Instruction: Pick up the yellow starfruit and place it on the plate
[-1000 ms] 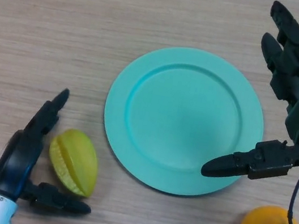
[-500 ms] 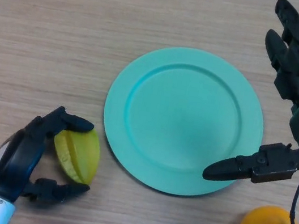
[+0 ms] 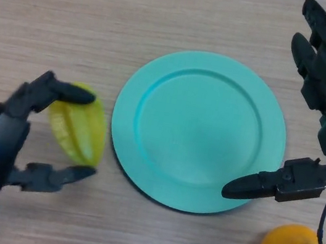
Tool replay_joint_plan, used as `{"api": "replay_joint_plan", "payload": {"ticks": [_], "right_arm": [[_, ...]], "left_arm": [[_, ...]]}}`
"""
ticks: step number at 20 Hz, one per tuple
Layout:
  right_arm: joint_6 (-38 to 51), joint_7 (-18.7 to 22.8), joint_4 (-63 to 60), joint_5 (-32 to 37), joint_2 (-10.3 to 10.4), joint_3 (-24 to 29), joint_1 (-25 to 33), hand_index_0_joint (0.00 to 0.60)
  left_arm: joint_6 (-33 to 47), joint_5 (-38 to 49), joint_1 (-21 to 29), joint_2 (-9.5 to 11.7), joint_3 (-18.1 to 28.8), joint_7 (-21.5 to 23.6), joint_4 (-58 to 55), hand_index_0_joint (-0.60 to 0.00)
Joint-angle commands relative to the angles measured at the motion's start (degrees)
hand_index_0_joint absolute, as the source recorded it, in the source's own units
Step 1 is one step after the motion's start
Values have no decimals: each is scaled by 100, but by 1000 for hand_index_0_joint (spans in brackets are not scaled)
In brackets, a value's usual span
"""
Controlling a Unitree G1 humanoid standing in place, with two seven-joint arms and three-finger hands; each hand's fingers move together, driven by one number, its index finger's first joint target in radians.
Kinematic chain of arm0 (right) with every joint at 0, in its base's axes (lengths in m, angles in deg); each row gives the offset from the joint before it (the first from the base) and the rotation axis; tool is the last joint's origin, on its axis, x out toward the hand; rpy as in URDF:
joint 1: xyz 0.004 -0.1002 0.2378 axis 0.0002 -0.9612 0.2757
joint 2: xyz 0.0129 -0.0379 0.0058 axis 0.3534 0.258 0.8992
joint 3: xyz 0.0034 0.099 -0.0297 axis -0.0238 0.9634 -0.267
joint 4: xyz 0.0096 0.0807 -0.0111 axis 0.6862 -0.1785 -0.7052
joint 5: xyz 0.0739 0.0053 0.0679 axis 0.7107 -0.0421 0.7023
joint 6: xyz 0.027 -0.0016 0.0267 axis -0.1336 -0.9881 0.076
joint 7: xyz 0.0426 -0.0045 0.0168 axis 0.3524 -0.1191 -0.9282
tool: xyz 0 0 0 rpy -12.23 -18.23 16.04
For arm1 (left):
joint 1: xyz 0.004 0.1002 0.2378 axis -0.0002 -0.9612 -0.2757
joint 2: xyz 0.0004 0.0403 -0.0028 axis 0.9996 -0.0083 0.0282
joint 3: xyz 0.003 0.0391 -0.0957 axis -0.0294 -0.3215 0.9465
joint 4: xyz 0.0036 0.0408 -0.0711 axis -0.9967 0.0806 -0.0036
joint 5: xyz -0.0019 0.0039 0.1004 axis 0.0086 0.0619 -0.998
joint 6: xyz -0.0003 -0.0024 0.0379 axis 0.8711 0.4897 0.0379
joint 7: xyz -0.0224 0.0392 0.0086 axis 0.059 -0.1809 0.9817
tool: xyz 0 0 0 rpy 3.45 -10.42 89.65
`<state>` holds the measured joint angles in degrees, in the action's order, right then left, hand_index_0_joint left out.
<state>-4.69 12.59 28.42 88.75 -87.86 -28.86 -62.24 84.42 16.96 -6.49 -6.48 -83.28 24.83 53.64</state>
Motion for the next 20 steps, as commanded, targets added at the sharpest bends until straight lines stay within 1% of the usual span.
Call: {"api": "replay_joint_plan", "payload": {"ticks": [1, 2, 3, 4, 5, 6, 7, 8, 9, 10, 11, 12, 13, 14, 15, 16, 17, 18, 20], "right_arm": [[603, 190, 332, 144, -57, 254, 150, 0], [592, 183, 336, 142, -59, 257, 158, 0], [603, 189, 315, 116, -51, 232, 141, 0], [605, 188, 317, 130, -42, 235, 128, 0], [630, 196, 293, 167, -44, 262, 113, 0], [646, 203, 288, 173, -47, 264, 112, 0], [655, 229, 262, 219, -48, 291, 150, 0], [665, 228, 266, 236, -54, 302, 144, 0], [723, 221, 244, 191, -74, 306, 121, 0], [749, 218, 225, 150, -82, 298, 116, 0], [776, 192, 213, 140, -80, 324, 113, 0], [824, 187, 194, 129, -80, 326, 101, 0], [863, 176, 205, 139, -75, 329, 60, 0], [857, 175, 208, 142, -76, 332, 62, 0], [825, 164, 233, 157, -83, 350, 69, 0], [796, 155, 253, 168, -91, 366, 72, 0], [740, 135, 290, 162, -111, 388, 86, 0], [707, 121, 316, 157, -121, 402, 98, 0], [708, 97, 333, 155, -125, 403, 90, 0]], "left_arm": [[406, -372, 484, 39, -260, 341, -164, -600], [502, -479, 590, 21, -361, 467, -80, -600], [358, -403, 800, -76, -624, 571, 46, -600], [383, -399, 868, -99, -714, 633, 138, -600], [583, -505, 1138, -124, -904, 821, 553, -600], [665, -584, 1218, -129, -955, 852, 707, -600], [609, -627, 1490, -135, -1095, 857, 1077, -600], [552, -557, 1587, -137, -1140, 873, 1171, -600], [573, -260, 1750, -138, -1206, 875, 1343, -600], [669, -199, 1775, -139, -1199, 916, 1395, -600], [648, 187, 1879, -139, -1226, 919, 1490, -600], [671, 240, 1894, -139, -1238, 905, 1521, -600], [422, 538, 1869, -139, -1257, 709, 1465, -550], [384, 552, 1867, -139, -1261, 693, 1460, -450], [236, 507, 1866, -139, -1280, 652, 1453, -299], [122, 430, 1866, -139, -1295, 621, 1450, -200], [-67, 134, 1903, -139, -1326, 596, 1452, -58], [-139, -35, 1928, -139, -1339, 595, 1463, 0], [-129, -173, 1922, -139, -1308, 575, 1443, 0]]}}
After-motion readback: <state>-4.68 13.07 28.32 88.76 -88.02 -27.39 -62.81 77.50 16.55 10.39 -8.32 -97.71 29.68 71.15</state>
